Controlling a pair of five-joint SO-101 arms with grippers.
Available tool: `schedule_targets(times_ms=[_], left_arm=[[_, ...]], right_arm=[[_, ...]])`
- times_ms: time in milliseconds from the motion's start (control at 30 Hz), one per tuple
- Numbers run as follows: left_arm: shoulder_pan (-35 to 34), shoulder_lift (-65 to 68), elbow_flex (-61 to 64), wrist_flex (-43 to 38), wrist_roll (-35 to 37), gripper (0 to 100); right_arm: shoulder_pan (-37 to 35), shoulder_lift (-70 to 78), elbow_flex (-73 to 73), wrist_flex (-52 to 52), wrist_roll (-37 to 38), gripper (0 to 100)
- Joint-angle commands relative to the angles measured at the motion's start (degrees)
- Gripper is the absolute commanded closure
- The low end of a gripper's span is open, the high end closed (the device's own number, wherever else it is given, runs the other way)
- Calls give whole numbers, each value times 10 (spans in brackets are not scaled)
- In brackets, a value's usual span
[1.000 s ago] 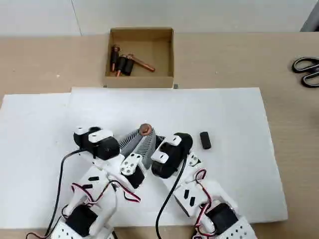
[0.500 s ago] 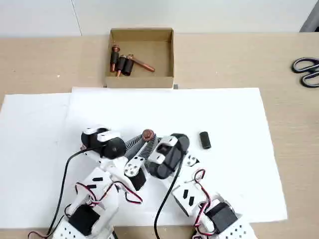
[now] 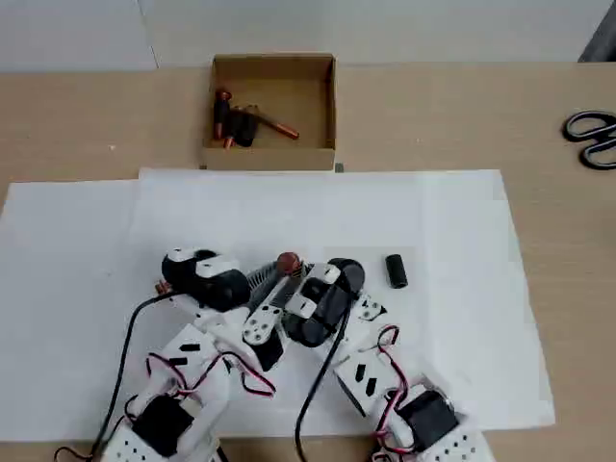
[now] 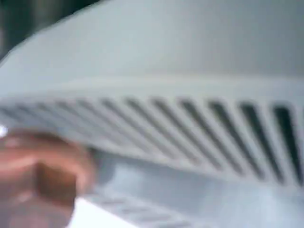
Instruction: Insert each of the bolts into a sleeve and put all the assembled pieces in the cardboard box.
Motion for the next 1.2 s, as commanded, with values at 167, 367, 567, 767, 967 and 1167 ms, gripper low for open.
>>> schedule_targets(times_ms=[167, 367, 567, 767, 967, 1167], left_arm=[[6, 2, 9, 29, -46, 992], [6, 2, 9, 30, -84, 888], [6, 4, 9, 30, -86, 813], [6, 2, 9, 30, -90, 813], [3, 2, -37, 29, -89, 813], [2, 2, -78, 29, -90, 813]], right_arm=[[25, -8, -47, -41, 4, 996], [25, -8, -47, -40, 4, 996], [25, -8, -35, -40, 5, 996], [24, -8, -32, -41, 4, 996], [27, -8, -29, -40, 4, 996], [27, -8, -11, -40, 4, 996]])
